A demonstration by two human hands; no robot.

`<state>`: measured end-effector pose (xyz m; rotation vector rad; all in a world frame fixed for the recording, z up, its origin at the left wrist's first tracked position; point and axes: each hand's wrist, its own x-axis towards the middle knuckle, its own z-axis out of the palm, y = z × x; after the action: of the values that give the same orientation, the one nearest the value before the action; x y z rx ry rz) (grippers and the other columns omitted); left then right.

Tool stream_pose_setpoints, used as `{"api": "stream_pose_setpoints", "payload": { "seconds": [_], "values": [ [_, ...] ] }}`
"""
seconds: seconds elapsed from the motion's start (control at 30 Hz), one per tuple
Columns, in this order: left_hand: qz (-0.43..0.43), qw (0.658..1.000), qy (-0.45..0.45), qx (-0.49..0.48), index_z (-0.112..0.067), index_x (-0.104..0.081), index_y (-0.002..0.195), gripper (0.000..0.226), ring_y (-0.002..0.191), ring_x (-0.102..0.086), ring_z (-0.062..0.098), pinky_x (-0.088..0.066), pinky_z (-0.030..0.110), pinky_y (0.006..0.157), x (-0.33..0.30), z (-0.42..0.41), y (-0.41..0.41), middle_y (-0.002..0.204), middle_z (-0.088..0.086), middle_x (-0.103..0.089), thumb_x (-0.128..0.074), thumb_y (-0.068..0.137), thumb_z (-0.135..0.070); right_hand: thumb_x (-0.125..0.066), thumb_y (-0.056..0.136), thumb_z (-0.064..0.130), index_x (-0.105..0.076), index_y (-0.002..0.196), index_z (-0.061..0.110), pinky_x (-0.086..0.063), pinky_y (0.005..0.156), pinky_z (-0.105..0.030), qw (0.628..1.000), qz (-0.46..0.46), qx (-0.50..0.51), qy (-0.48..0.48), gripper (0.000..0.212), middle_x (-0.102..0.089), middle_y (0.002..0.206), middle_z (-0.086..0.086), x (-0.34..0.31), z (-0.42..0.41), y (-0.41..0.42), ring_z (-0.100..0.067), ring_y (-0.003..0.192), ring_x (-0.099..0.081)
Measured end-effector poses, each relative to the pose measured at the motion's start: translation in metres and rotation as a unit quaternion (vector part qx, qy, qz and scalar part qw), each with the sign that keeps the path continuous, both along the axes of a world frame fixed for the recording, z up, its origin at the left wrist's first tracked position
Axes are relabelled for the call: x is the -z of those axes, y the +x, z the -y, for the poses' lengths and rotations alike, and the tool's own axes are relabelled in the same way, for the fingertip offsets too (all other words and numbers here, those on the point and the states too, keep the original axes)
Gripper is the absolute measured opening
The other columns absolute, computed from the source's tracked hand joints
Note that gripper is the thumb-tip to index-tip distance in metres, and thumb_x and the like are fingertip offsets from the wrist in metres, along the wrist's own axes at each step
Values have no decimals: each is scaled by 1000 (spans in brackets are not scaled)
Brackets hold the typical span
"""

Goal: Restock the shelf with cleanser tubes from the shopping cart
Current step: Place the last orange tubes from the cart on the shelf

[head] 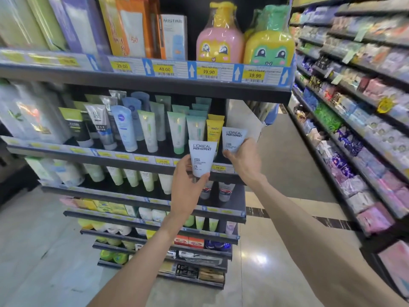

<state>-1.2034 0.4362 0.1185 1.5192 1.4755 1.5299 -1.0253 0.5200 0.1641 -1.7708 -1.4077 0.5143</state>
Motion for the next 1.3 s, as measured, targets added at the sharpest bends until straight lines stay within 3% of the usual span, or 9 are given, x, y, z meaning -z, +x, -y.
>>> {"api": "stream_pose_setpoints", "payload": {
  "seconds": [0.2, 0.37, 0.6, 0.73, 0.9, 1.0, 1.13, 1.23, 1.3],
  "values": [
    [-14, 1000, -3, -1, -26, -48, 142, 67, 114, -60, -1, -53, 19, 92, 3, -3, -3, 128, -13, -61, -84, 86, -25, -81, 81, 42, -40, 112, 18, -54, 84, -51, 999, 29, 18, -3, 57, -62, 116, -8, 0, -4, -3, -37, 102, -64],
    [-20, 1000, -11, -3, -25, -48, 142, 69, 114, -59, -1, -55, 23, 93, 5, -4, -3, 129, -13, -61, -85, 85, -25, -81, 83, 40, -40, 115, 13, -48, 79, -43, 999, 31, 15, -5, 58, -59, 119, -12, -3, -6, -4, -38, 106, -61],
    [-34, 999, -8, 0, -25, -46, 144, 70, 117, -59, 3, -56, 32, 96, 8, -3, -3, 131, -11, -60, -85, 85, -26, -81, 83, 46, -39, 118, 12, -55, 84, -51, 999, 28, -30, -8, 64, -58, 120, -11, -3, -2, 7, -34, 105, -63],
    [-24, 1000, -2, 15, -27, -46, 146, 72, 118, -59, 3, -56, 34, 97, 5, -3, 3, 132, -12, -60, -85, 85, -26, -71, 93, 46, -44, 134, 11, -55, 90, -42, 996, 4, -29, 80, 61, -57, 124, -3, -6, 20, 19, -19, 110, -60],
    [-46, 997, 30, 47, -31, -43, 148, 71, 126, -56, 8, -55, 38, 100, -4, -6, 15, 139, -15, -56, -81, 88, -32, -64, 99, 45, -59, 127, 24, -57, 89, -29, 979, -100, -152, 95, 36, -68, 119, 15, -14, 57, 15, 1, 106, -66],
    [-59, 994, 48, 73, -30, -43, 148, 70, 126, -57, 11, -54, 42, 101, -9, -7, 25, 139, -12, -57, -79, 89, -34, -69, 97, 38, -62, 126, 29, -60, 90, -35, 966, -141, -198, 89, 32, -72, 118, 17, -14, 64, 9, -3, 108, -68],
    [-62, 994, 46, 84, -31, -40, 153, 72, 132, -52, 9, -49, 38, 109, -14, -8, 31, 143, -13, -55, -77, 91, -40, -73, 95, 28, -67, 125, 24, -61, 88, -42, 967, -141, -178, 118, 31, -74, 114, 16, -19, 60, 11, -5, 105, -69],
    [-127, 988, 63, 53, -28, -39, 154, 71, 134, -45, 9, -39, 30, 113, -11, -15, 22, 141, -10, -52, -74, 94, -42, -72, 95, 30, -67, 126, 23, -63, 85, -41, 970, -129, -145, 147, 32, -72, 116, 16, -32, 50, 19, -4, 106, -67],
    [-216, 972, 90, 4, -24, -45, 151, 63, 135, -43, 16, -36, 36, 116, -3, -24, 10, 141, -5, -52, -72, 96, -39, -71, 97, 29, -65, 127, 21, -62, 84, -35, 970, -131, -126, 160, 31, -71, 118, 15, -41, 43, 24, -1, 106, -66]
  ]
}}
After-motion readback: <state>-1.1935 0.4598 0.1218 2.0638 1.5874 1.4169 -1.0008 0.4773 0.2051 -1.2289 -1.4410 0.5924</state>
